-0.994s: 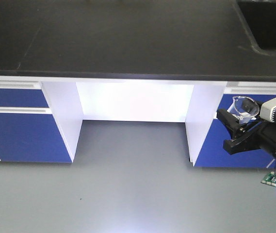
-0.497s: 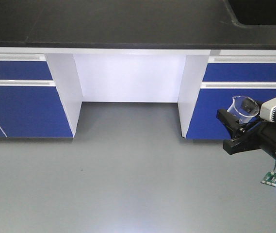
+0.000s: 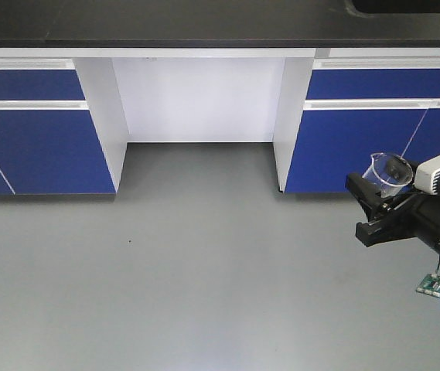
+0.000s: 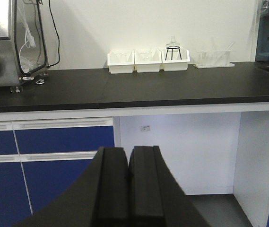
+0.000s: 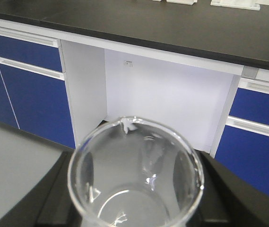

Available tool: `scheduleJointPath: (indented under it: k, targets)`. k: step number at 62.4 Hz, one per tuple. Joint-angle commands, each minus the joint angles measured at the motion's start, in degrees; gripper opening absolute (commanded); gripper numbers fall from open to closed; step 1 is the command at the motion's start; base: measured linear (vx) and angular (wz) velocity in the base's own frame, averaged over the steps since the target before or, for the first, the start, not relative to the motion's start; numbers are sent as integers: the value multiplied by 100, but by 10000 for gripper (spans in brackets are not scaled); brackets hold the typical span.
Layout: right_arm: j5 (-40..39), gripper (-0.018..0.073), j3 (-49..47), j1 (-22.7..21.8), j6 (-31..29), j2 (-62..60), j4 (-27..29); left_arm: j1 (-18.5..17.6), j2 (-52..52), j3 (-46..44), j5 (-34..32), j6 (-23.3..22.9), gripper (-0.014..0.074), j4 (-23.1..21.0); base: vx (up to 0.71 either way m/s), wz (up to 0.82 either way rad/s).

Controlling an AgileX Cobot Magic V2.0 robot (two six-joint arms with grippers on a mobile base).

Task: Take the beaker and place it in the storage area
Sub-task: 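Drive the base back and turn while holding the beaker in the right gripper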

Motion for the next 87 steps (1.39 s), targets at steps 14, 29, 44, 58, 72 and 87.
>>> scheduleJointPath:
  k: [14,29,44,58,72,87]
  targets:
    - [-439,74,-123,-15,-13,-109,102,-1,-85,-119,-495,-48,-6,-6,-14,-8]
    - [-439,74,-123,-15,-7,-109,102,-1,-85,-119,-495,-48,-6,-6,-5,-19]
    - [-439,74,-123,-15,-7,-109,102,-1,-85,-119,-495,-48,-6,-6,0,-18]
    - [-439,74,-123,-15,-7,-109,102,-1,-85,-119,-495,-48,-6,-6,2,-36]
    - [-439,74,-123,-15,-7,-109,102,-1,-85,-119,-495,-48,-6,-6,6,-57]
    - [-439,74,-123,-15,-7,-109,102,-1,-85,-119,-495,-48,-6,-6,9,-72]
